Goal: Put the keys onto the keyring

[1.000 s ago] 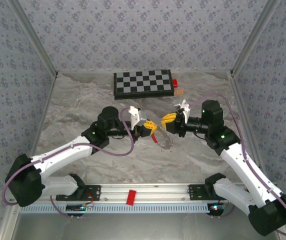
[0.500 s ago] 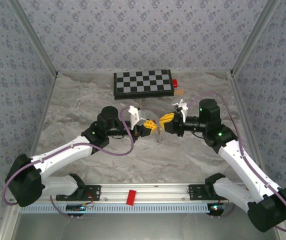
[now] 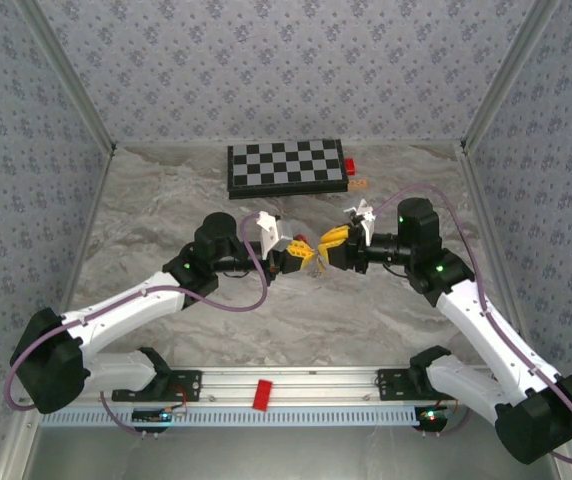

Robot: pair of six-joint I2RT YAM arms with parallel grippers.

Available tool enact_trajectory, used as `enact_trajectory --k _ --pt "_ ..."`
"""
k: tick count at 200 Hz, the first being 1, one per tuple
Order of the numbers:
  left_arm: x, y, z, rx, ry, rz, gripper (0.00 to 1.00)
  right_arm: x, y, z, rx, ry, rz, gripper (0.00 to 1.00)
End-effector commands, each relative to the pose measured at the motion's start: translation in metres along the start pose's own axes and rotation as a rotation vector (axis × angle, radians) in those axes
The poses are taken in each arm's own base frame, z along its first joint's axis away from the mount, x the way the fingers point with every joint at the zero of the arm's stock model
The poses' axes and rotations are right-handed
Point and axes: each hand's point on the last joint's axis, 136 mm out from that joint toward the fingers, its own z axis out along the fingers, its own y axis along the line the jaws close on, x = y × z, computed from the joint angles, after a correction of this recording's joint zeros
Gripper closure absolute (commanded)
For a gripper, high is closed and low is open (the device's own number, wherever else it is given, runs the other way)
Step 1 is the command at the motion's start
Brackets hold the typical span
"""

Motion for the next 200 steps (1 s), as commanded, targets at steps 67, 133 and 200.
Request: enact_trajectory --k 67,133,200 --pt "-0.032 -0.004 -0.008 -0.024 -0.095 0.060 1.00 0.015 0.003 0.003 -0.020 0.027 0.039 0.53" --pt "-0.033 -0.003 -0.007 -0.026 -0.105 0.055 1.00 0.022 0.007 0.010 -0.040 0.043 0.045 0.54" --pt "-0.030 0.000 -0.008 -0.050 -0.096 0.044 1.00 0.004 0.002 -0.004 0.069 -0.061 -0.028 0.52"
